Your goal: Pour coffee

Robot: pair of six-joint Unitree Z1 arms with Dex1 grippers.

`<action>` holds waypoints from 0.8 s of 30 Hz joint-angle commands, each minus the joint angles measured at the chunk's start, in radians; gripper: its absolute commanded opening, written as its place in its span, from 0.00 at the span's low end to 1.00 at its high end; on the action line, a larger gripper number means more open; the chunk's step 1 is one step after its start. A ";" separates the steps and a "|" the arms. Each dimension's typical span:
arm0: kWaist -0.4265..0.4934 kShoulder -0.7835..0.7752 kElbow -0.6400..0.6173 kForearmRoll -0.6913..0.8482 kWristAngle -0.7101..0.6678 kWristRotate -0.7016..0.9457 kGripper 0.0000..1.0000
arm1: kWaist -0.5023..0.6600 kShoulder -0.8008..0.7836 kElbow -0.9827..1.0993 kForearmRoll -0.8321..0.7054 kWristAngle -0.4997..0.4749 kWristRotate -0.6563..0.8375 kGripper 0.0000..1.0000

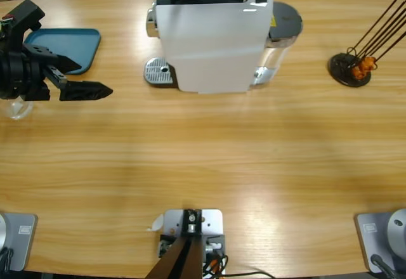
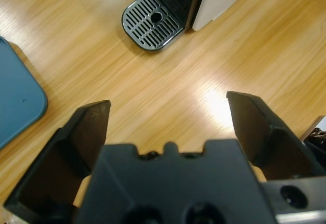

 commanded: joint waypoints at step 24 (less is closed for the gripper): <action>-0.007 -0.026 0.048 -0.032 -0.009 -0.014 1.00 | 0.024 0.051 -0.014 -0.011 -0.053 0.054 0.30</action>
